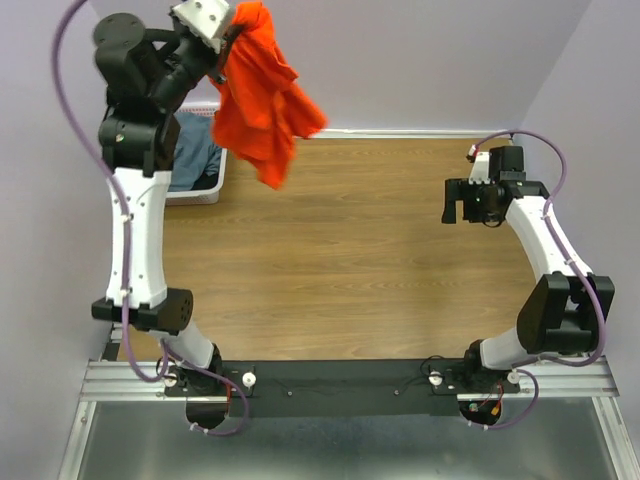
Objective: Fold and stack the t-shirts
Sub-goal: Move the tshirt to the center of the board, then flatten out the tshirt
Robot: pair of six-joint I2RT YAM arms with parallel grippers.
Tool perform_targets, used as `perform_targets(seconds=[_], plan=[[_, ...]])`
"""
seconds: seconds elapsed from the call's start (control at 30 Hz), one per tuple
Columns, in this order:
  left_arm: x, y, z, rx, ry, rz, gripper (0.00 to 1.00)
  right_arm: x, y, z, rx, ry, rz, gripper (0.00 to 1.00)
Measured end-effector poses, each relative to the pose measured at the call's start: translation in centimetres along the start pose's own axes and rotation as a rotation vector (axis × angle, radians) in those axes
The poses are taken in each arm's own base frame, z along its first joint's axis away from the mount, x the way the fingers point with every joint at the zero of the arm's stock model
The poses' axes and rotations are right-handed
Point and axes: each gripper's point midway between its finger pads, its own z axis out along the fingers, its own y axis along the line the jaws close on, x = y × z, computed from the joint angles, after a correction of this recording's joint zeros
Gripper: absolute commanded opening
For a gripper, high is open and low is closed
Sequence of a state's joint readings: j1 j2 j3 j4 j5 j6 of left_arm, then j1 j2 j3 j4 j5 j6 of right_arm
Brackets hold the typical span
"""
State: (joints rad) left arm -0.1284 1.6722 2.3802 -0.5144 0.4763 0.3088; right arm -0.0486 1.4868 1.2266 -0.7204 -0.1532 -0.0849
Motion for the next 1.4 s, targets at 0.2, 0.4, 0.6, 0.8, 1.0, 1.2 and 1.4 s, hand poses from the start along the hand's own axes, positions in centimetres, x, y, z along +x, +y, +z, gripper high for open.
perform_targets(seconds=[0.2, 0.4, 0.6, 0.8, 1.0, 1.2, 1.4], plan=[[-4.6, -2.0, -3.8, 0.049, -0.137, 0.023, 0.98, -0.7, 0.1, -0.9, 0.000, -0.028, -0.002, 1.00], [8.5, -4.2, -4.5, 0.091, 0.120, -0.107, 0.98, -1.4, 0.2, -3.3, 0.015, -0.087, -0.039, 1.00], [29.4, -8.4, -10.9, 0.181, 0.579, -0.361, 0.98, -1.4, -0.2, -5.5, 0.048, -0.133, -0.126, 1.00], [31.1, -16.3, -13.2, 0.437, 0.645, -0.297, 0.96, 2.0, 0.0, -4.2, -0.005, 0.012, -0.211, 1.00], [32.1, -24.5, -14.1, 0.655, 0.683, -0.224, 0.90, 6.9, 1.9, -2.2, -0.153, 0.221, -0.249, 0.97], [37.5, -28.3, -15.3, 0.706, 0.864, -0.264, 0.90, 11.5, 6.3, -0.5, -0.264, 0.386, -0.367, 0.90], [40.2, -30.1, -15.4, 0.706, 0.953, -0.295, 0.83, 15.2, 7.8, 1.4, -0.299, 0.536, -0.404, 0.86]])
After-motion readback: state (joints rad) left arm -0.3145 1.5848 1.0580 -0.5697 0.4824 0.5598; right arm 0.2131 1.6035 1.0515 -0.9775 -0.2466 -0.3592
